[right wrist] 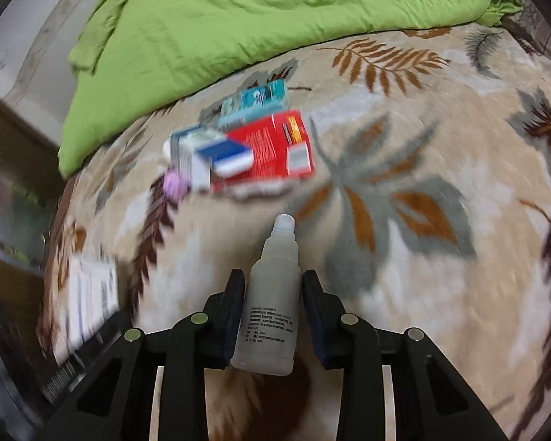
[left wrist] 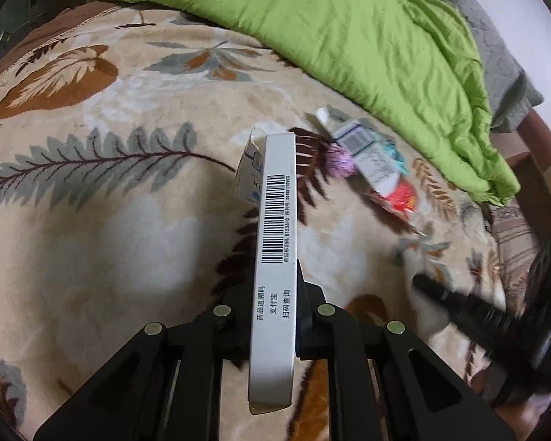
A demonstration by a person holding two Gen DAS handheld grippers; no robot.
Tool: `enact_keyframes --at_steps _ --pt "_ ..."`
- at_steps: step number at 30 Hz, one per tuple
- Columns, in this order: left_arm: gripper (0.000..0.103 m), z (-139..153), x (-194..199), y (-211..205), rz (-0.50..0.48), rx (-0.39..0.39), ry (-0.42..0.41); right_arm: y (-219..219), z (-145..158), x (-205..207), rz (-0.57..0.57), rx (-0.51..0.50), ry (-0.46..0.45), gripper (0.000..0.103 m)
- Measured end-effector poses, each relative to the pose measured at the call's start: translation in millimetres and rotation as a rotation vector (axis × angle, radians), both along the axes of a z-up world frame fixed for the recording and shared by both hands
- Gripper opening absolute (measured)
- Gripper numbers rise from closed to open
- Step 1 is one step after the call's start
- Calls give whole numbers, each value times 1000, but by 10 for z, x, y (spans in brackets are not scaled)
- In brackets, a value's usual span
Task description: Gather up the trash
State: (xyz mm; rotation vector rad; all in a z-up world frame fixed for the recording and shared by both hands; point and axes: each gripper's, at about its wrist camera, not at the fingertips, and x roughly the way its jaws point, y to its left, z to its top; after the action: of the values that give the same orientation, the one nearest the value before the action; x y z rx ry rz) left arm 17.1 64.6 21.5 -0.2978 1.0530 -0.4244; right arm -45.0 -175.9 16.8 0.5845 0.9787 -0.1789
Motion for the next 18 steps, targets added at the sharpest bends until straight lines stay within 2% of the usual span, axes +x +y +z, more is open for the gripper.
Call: enact_keyframes --at_steps 2,6,9,12,18 --pt "13 11 -52 -2 -17 -23 -2 65 1 -146 22 -25 -24 35" --pt "13 -21 -136 -110 -51 14 -8 157 50 -196 77 -118 -69 35" --pt "13 -24 -156 -211 -60 53 -33 166 73 -194 109 -133 -107 35" --pt "13 52 -184 -332 -56 113 -106 156 132 -191 131 -126 -147 35" --pt "13 138 -237 -491 -35 201 -204 131 240 -206 127 -164 -203 35"
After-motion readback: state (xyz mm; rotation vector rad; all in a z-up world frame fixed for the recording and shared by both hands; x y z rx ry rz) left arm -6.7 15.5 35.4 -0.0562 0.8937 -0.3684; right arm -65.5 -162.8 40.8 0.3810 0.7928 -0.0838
